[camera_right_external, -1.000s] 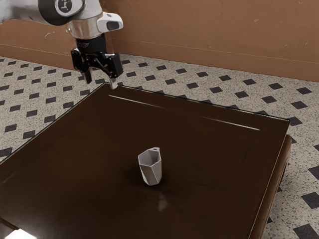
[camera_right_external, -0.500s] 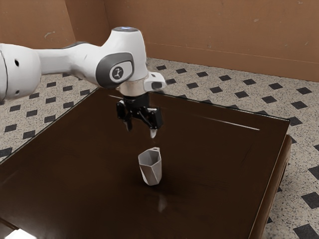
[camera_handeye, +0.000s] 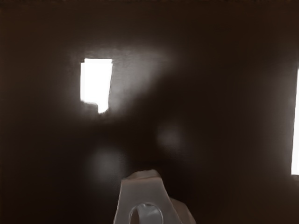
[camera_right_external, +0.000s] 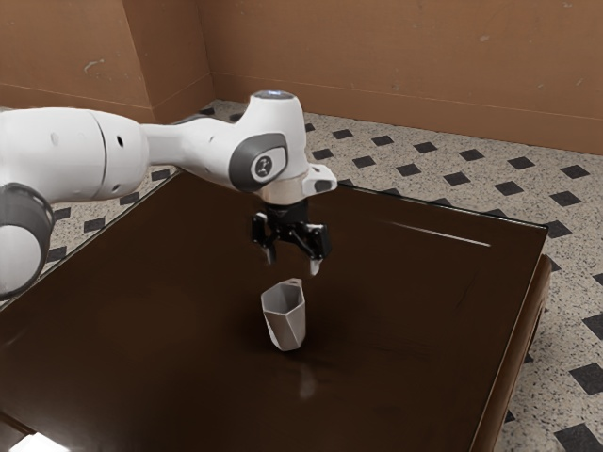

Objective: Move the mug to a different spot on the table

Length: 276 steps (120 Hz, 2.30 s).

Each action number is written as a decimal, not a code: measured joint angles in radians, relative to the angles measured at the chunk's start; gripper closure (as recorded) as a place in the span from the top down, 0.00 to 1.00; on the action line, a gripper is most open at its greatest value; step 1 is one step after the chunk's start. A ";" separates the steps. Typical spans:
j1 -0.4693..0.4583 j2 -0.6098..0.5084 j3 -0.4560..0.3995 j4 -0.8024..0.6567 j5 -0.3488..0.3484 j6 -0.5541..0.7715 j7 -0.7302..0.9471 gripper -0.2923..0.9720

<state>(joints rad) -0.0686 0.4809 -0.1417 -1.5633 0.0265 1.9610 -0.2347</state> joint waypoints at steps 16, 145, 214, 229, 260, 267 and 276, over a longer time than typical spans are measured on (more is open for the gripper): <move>0.006 0.075 0.001 0.059 0.009 -0.001 -0.004 0.77; 0.024 0.186 -0.003 0.105 0.001 -0.021 -0.023 0.61; 0.038 0.187 -0.007 0.104 -0.001 -0.056 -0.027 0.29; 0.051 0.186 -0.008 0.128 -0.024 -0.100 -0.029 0.26; 0.150 0.184 -0.009 0.202 -0.121 -0.363 -0.030 0.21; 0.161 0.184 -0.006 0.204 -0.127 -0.411 -0.029 0.20; 0.191 0.185 -0.004 0.204 -0.129 -0.461 -0.028 0.19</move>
<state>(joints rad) 0.1228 0.6660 -0.1453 -1.3592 -0.1025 1.4995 -0.2626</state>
